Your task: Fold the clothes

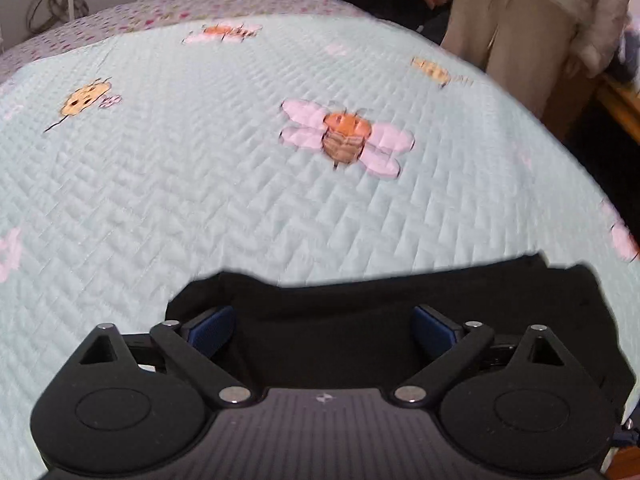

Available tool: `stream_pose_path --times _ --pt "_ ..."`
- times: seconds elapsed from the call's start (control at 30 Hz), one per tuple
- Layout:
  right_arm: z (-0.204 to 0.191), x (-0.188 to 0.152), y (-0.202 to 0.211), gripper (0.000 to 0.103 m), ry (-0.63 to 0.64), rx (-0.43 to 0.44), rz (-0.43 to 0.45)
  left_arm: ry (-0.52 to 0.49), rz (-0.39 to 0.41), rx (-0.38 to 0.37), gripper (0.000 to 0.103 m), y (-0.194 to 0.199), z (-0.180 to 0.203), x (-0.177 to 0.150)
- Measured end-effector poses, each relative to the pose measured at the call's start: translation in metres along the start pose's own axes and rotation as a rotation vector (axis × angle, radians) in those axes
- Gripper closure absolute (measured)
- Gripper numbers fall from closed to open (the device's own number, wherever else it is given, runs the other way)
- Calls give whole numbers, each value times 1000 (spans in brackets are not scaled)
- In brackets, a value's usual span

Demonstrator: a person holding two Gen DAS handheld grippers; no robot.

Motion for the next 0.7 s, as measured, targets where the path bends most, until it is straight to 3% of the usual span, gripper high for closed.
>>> stream_pose_path --times 0.07,0.17,0.27,0.33,0.47,0.57,0.63,0.67,0.7 --pt "4 -2 7 38 -19 20 16 23 -9 -39 4 -1 -4 8" --pt "20 12 18 38 -66 61 67 122 15 -157 7 19 -21 21" --pt "45 36 27 36 -125 51 149 284 90 -186 6 41 -55 36" --pt "70 50 24 34 -207 71 182 370 89 -194 6 47 -77 41" --pt "114 63 3 32 -398 189 193 274 1 -180 6 40 -73 36" --pt "121 61 -17 31 -377 194 143 137 -87 -145 6 12 -51 26" --pt "124 50 -33 29 -384 191 101 103 -84 -62 11 -3 -46 23" --pt "126 38 -40 30 -405 180 85 99 -71 -36 9 -4 -45 22" --pt "130 28 -43 37 -437 180 88 95 -59 -10 8 -6 -43 20"
Point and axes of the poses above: each gripper's, at about its wrist camera, not at the fingertips, and y roughly against the way its jaws point, z to its right, x to its top, the point moved 1 cm from there along -y, roughly the way its jaws point, and after that the axes turned 14 degrees about y, right-handed, at the moved point
